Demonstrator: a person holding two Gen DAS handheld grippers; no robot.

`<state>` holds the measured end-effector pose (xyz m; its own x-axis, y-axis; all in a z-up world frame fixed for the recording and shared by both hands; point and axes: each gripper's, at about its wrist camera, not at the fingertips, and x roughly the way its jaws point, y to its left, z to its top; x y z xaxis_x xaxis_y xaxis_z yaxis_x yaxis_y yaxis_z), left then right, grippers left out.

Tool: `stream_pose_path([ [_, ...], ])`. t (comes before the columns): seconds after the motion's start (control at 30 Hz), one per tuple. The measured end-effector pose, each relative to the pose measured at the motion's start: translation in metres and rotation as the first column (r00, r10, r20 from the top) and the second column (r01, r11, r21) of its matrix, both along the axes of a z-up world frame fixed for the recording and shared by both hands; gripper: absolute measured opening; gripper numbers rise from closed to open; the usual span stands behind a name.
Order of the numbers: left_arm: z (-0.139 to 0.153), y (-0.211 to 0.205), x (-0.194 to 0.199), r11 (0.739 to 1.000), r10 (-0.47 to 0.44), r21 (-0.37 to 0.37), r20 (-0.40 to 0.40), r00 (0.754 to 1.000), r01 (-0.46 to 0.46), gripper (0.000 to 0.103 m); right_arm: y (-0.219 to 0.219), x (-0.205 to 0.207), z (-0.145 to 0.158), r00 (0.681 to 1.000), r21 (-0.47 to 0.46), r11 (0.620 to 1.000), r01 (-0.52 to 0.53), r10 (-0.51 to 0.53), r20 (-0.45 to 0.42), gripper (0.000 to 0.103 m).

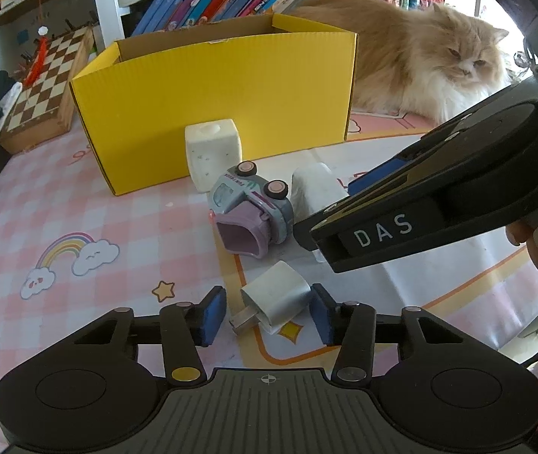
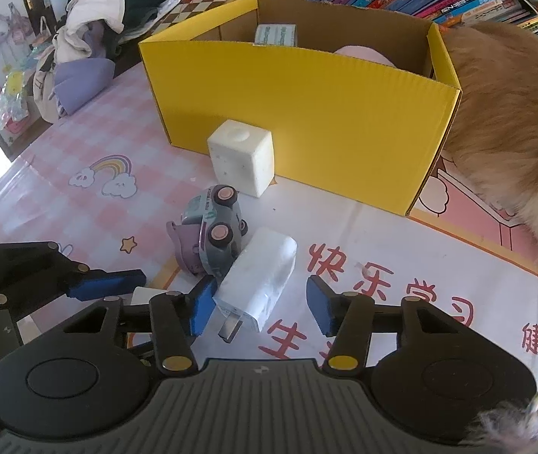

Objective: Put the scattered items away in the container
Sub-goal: 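Close the right gripper on the tall white charger while the left grips the small charger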

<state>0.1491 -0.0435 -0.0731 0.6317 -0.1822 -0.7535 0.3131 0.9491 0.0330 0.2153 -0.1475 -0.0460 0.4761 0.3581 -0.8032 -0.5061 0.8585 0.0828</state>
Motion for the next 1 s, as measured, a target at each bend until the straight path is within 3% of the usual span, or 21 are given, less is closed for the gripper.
stream_pose_path([
  [0.2,0.0,0.0,-0.001,1.0,-0.01,-0.006,0.005,1.0,0.01,0.04,0.0,0.0,-0.002,1.0,0.005,1.0,-0.014,0.014,-0.016,0.034],
  [0.73,0.008,0.014,-0.007,0.999,0.014,-0.038,-0.005,1.0,-0.014,0.04,-0.014,-0.012,0.004,0.999,-0.006,0.999,0.037,-0.037,-0.03,0.029],
  [1.0,0.014,0.021,-0.012,0.999,0.012,-0.047,0.011,1.0,-0.011,0.04,-0.023,-0.025,0.009,0.997,-0.045,0.996,0.081,-0.08,0.016,0.029],
])
